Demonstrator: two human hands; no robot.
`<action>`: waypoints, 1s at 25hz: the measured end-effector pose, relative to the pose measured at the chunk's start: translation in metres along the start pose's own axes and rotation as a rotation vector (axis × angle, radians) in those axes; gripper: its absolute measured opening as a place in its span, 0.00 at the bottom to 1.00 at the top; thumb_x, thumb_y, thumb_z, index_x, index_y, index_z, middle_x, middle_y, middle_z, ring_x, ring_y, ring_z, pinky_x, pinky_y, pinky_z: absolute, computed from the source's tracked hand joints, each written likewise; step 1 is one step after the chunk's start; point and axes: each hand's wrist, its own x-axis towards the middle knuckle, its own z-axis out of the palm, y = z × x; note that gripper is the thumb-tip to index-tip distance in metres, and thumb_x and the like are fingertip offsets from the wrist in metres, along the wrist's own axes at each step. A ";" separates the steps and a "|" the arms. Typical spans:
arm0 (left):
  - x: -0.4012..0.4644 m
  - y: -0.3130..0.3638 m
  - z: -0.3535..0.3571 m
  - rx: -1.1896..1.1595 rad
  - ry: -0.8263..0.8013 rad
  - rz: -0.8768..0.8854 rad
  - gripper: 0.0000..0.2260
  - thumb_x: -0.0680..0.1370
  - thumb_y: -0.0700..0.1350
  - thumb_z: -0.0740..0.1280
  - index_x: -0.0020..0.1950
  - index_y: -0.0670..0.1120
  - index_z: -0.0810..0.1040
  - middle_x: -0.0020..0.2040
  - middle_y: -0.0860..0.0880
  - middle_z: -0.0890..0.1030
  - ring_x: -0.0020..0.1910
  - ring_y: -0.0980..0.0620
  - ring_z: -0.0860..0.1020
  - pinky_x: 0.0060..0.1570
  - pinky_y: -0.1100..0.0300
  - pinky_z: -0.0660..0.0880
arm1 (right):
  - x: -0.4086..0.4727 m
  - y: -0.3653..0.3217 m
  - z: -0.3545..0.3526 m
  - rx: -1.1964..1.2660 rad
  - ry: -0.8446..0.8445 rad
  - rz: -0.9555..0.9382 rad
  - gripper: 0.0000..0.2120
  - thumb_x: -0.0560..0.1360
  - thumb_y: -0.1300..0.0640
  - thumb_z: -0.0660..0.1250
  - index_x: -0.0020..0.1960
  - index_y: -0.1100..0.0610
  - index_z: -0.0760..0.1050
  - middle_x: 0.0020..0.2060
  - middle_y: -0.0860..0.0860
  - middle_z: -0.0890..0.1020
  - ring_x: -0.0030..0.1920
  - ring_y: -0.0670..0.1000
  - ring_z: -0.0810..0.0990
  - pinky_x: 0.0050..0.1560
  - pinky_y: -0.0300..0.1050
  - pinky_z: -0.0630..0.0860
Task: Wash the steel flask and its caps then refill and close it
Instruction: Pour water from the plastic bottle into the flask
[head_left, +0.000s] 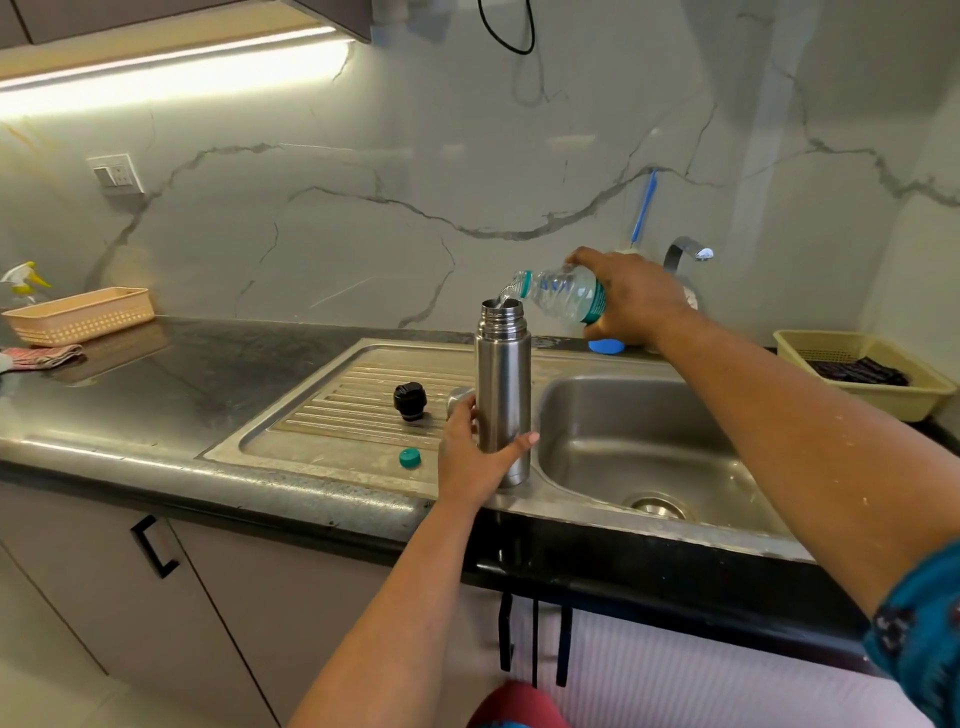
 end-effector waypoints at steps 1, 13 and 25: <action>0.000 -0.001 0.001 -0.005 0.006 0.004 0.39 0.66 0.58 0.80 0.72 0.54 0.67 0.60 0.58 0.74 0.59 0.58 0.73 0.58 0.59 0.70 | 0.000 0.001 -0.001 -0.006 0.002 -0.001 0.38 0.65 0.52 0.79 0.69 0.46 0.64 0.57 0.54 0.79 0.53 0.55 0.78 0.49 0.50 0.78; -0.002 -0.007 -0.001 -0.022 0.031 0.061 0.35 0.68 0.52 0.80 0.71 0.53 0.69 0.60 0.56 0.76 0.59 0.56 0.76 0.62 0.52 0.76 | 0.008 0.002 -0.012 -0.071 0.000 0.003 0.37 0.64 0.52 0.79 0.68 0.45 0.64 0.53 0.53 0.79 0.49 0.53 0.76 0.46 0.48 0.75; -0.002 -0.010 -0.003 -0.045 0.052 0.058 0.34 0.67 0.56 0.79 0.70 0.56 0.71 0.58 0.59 0.77 0.58 0.57 0.78 0.61 0.50 0.78 | 0.004 0.001 -0.019 -0.088 -0.005 0.012 0.37 0.65 0.53 0.78 0.69 0.46 0.64 0.55 0.54 0.79 0.52 0.55 0.77 0.50 0.53 0.79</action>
